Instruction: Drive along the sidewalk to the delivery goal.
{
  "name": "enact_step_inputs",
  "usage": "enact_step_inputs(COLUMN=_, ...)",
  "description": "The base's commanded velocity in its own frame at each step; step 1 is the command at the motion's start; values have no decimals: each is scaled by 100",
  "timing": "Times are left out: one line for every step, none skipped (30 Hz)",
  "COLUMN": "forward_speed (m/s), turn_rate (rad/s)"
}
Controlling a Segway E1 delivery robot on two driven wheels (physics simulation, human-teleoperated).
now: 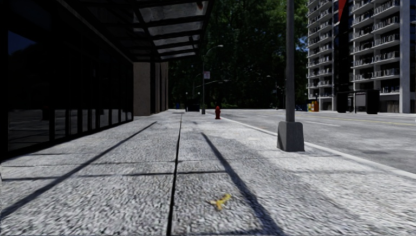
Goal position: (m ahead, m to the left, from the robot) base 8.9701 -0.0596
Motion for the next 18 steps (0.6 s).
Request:
enact_step_inputs(forward_speed=200, turn_rate=0)
enact_step_inputs(forward_speed=200, turn_rate=0)
enact_step_inputs(forward_speed=200, turn_rate=0)
enact_step_inputs(forward_speed=200, turn_rate=0)
enact_step_inputs(forward_speed=200, turn_rate=0)
enact_step_inputs(forward_speed=200, turn_rate=0)
enact_step_inputs(forward_speed=200, turn_rate=0)
enact_step_inputs(forward_speed=200, turn_rate=0)
enact_step_inputs(forward_speed=200, turn_rate=0)
enact_step_inputs(forward_speed=200, turn_rate=0)
enact_step_inputs(forward_speed=200, turn_rate=0)
enact_step_inputs(forward_speed=200, turn_rate=0)
enact_step_inputs(forward_speed=200, turn_rate=0)
enact_step_inputs(forward_speed=200, turn_rate=0)
enact_step_inputs(forward_speed=200, turn_rate=0)
enact_step_inputs(forward_speed=200, turn_rate=0)
enact_step_inputs(forward_speed=200, turn_rate=0)
enact_step_inputs(forward_speed=200, turn_rate=0)
